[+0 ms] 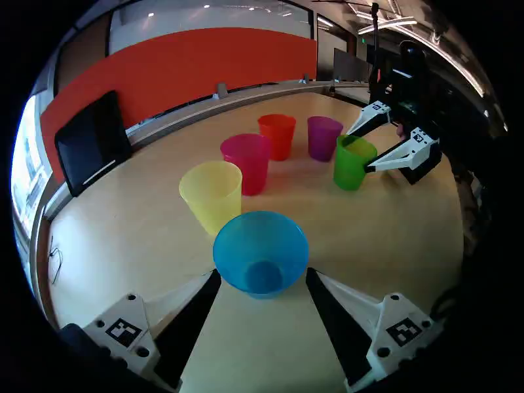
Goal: Pour water
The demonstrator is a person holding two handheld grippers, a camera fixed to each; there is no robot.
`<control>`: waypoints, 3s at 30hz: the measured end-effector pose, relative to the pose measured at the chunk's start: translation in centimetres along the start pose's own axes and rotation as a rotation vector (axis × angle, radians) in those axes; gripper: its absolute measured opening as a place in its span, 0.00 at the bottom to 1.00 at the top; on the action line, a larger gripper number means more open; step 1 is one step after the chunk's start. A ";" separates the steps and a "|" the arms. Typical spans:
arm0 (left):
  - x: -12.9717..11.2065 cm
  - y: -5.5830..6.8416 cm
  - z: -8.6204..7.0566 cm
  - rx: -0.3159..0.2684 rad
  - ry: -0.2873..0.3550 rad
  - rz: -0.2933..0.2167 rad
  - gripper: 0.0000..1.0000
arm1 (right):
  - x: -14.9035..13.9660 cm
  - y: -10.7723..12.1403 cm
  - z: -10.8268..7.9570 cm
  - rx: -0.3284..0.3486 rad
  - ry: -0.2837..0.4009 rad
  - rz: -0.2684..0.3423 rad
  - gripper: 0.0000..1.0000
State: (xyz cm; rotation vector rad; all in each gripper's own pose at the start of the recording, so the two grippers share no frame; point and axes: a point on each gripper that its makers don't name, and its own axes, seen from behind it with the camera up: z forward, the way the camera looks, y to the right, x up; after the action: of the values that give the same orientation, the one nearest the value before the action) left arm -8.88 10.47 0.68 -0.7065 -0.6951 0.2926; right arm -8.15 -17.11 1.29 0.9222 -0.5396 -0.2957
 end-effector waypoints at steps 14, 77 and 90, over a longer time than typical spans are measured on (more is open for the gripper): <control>-0.4 0.4 -1.1 0.006 0.010 -0.021 0.97 | -0.9 0.3 -1.5 -0.034 -0.004 0.029 1.00; 2.8 -6.3 -12.5 0.534 0.512 -0.231 0.97 | 2.3 8.1 -17.2 -0.744 0.440 0.289 1.00; 4.3 -6.2 -14.5 0.628 0.616 -0.266 0.97 | 2.6 8.2 -19.0 -0.845 0.502 0.292 1.00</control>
State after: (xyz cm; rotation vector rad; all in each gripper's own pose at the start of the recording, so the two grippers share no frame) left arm 4.18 0.83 -1.01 -0.0761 -0.0807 0.0277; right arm 4.74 -0.80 -0.44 0.0714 -0.0472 -0.0039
